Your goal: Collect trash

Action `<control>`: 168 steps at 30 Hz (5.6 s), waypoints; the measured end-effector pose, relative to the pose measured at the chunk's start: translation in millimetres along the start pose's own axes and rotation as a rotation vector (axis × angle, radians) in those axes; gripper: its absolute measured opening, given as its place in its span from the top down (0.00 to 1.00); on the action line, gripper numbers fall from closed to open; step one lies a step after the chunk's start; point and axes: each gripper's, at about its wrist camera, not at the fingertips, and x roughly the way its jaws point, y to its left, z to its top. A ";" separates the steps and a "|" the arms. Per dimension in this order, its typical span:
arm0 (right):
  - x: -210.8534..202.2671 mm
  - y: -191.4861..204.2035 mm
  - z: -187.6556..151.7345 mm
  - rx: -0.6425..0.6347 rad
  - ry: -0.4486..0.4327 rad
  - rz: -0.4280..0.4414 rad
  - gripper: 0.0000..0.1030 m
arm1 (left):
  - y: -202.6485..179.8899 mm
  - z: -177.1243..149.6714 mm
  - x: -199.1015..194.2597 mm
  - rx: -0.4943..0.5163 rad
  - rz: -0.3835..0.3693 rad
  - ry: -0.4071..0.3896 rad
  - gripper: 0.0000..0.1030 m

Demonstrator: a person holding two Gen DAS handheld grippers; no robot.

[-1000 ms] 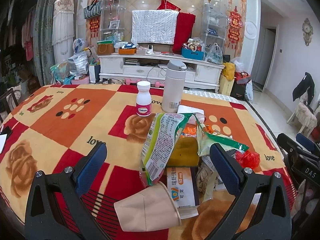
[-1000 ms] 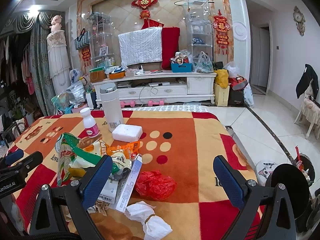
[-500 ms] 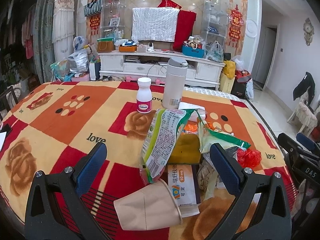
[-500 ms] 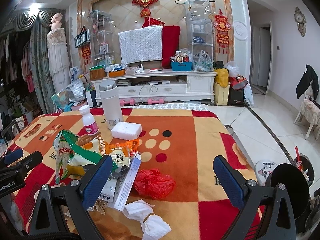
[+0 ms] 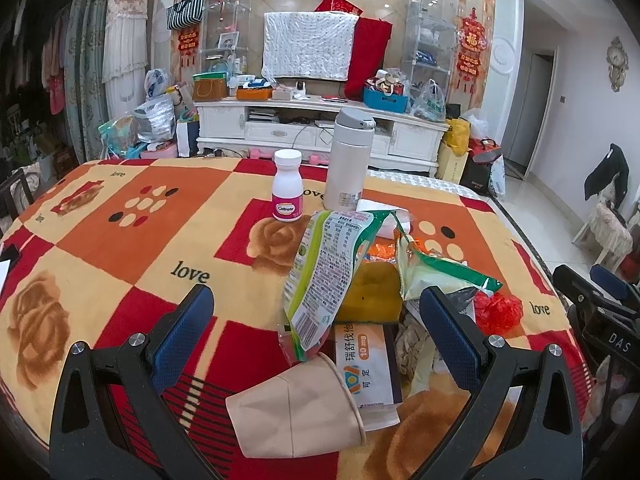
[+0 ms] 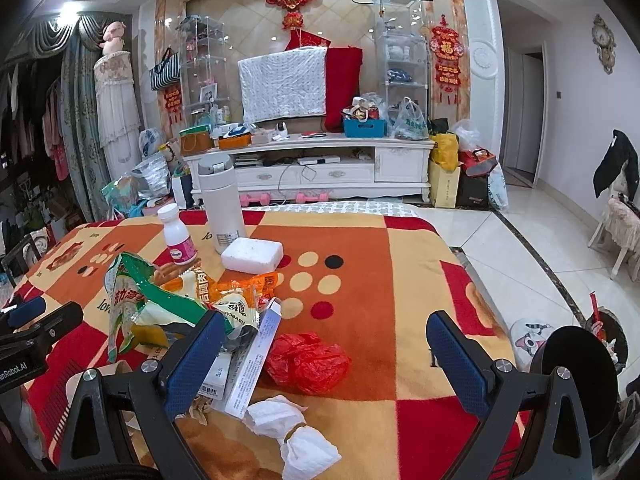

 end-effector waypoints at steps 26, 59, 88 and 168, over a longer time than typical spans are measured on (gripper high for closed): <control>5.8 9.3 1.1 -0.028 0.027 0.006 0.03 | 4.5 -2.2 1.9 -0.004 -0.005 0.027 0.01; 41.0 -2.6 -47.5 -0.163 0.281 0.125 0.03 | 43.2 -35.6 17.9 0.087 -0.172 0.239 0.01; 54.5 -26.5 -61.8 -0.149 0.381 0.241 0.70 | -9.0 -36.8 24.9 0.377 -0.422 0.445 0.61; 52.5 -147.4 -57.2 0.107 0.351 0.062 0.29 | -140.6 17.7 47.8 0.166 -0.312 0.235 0.42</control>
